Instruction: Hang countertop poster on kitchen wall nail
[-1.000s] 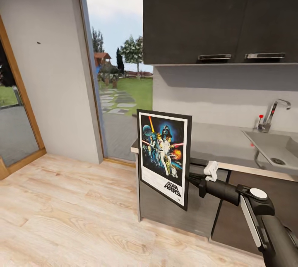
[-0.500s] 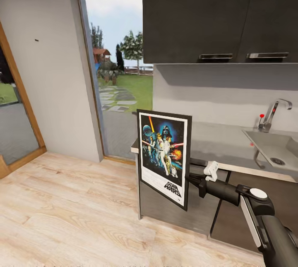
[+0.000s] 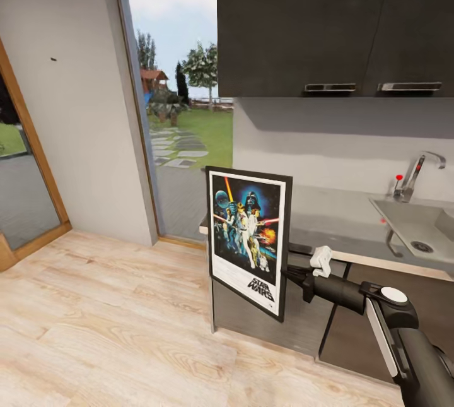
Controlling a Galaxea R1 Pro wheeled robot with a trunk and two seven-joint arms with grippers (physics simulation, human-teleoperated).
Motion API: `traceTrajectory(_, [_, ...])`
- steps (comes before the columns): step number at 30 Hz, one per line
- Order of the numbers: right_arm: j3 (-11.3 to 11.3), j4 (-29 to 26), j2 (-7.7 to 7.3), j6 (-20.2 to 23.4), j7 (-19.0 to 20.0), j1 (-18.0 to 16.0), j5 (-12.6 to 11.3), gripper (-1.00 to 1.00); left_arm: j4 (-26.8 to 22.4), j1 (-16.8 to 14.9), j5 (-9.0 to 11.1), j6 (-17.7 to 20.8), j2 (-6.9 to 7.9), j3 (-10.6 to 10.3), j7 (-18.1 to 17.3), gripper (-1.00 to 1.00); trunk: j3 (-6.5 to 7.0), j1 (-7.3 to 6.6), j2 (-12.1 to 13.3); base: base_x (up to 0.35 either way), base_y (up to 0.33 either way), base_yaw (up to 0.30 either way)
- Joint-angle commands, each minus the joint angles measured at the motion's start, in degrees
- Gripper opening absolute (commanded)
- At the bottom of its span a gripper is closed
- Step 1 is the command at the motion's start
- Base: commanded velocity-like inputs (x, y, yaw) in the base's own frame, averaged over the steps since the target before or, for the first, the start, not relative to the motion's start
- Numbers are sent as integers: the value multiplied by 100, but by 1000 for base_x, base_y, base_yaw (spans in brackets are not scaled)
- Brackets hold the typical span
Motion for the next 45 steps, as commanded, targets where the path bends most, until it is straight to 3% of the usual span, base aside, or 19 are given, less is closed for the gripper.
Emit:
traceTrajectory(1, [-11,-1,1,49,101,-4,-11,-100,-5,0,-2,-7,-2,16,-34,100,12,-22,38,0,0,0])
traceTrajectory(5, [-33,9,0,40,420,-4,-65,-100,-7,0,-1,-6,-1,16,-35,100,82,-110,199,0,0,0])
traceTrajectory(10, [-91,11,-31,21,529,-4,-73,-100,-6,0,-7,-6,-1,16,-33,100,171,-220,399,0,0,0])
traceTrajectory(11, [-259,16,-45,15,574,-4,-74,-100,-4,0,-8,-6,-2,16,-30,100,189,-242,439,0,0,0])
traceTrajectory(14, [-484,18,-54,10,843,-4,-69,-100,-6,0,-9,-6,-1,16,-29,100,243,-308,559,0,0,0])
traceTrajectory(15, [-822,20,-59,4,1264,-4,-52,-100,-8,0,-9,-6,-1,16,-33,100,261,-330,600,0,0,0])
traceTrajectory(16, [-849,20,-59,4,1288,-4,-51,-100,-7,0,-9,-6,1,16,-32,100,279,-352,640,0,0,0])
traceTrajectory(45, [-945,37,-40,12,1368,-4,-57,-100,-4,0,-9,-6,0,14,-28,100,799,-989,1803,0,0,0])
